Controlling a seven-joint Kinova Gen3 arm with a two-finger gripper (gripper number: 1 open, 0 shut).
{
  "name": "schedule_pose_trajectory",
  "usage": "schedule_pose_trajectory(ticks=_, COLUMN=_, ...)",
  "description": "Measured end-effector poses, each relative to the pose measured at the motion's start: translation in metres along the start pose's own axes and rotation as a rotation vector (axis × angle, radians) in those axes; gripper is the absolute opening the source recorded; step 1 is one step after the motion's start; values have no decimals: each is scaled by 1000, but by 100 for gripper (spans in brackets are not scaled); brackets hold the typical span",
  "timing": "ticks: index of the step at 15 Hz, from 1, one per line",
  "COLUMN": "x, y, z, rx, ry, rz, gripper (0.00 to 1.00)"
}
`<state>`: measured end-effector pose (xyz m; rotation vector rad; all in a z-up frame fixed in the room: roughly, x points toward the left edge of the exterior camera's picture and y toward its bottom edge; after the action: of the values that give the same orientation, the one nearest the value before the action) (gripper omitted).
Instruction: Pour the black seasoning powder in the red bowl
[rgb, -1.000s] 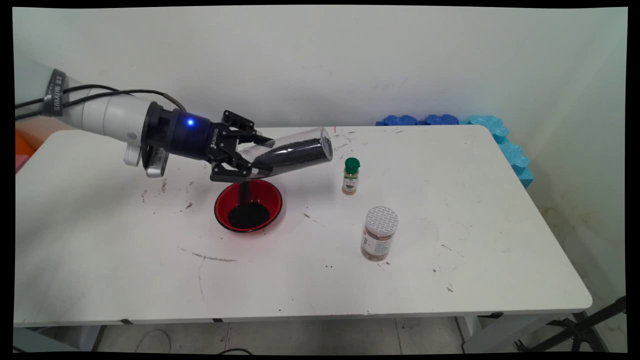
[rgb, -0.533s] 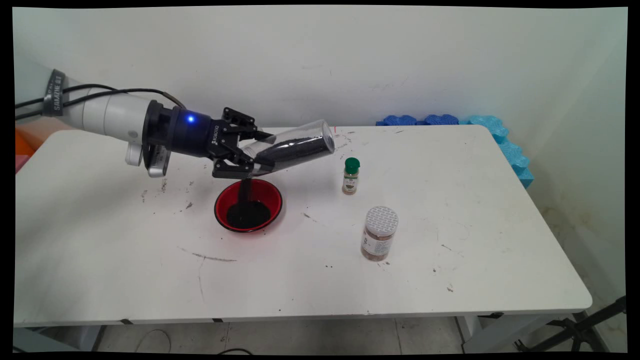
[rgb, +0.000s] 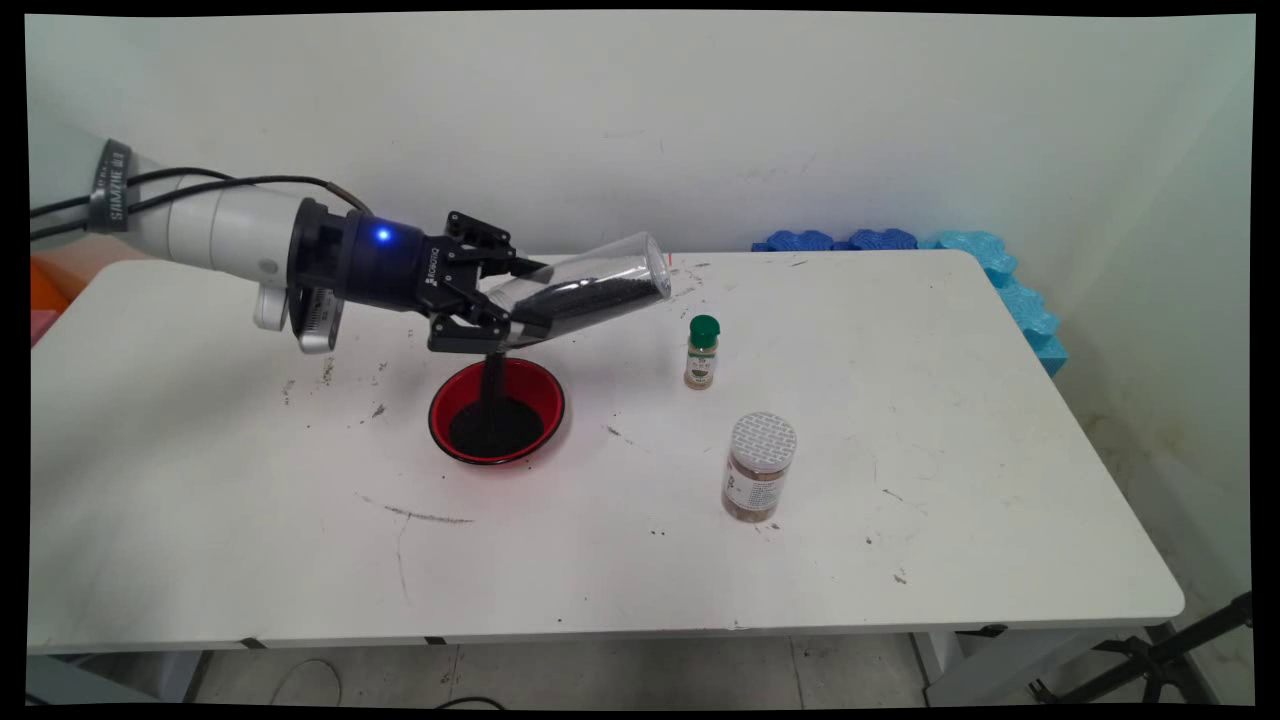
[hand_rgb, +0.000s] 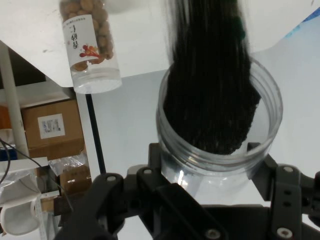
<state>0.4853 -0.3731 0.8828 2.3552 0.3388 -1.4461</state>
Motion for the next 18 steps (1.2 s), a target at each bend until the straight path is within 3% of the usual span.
schedule_pose_trajectory(ticks=8, x=-1, y=2, z=2, rx=3, ry=7, rz=51, gripper=0)
schedule_pose_trajectory(ticks=14, x=-1, y=6, z=2, rx=24, ry=22, rz=233, gripper=0)
schedule_pose_trajectory(ticks=18, x=-4, y=8, z=2, rx=51, ry=20, rz=420, gripper=0)
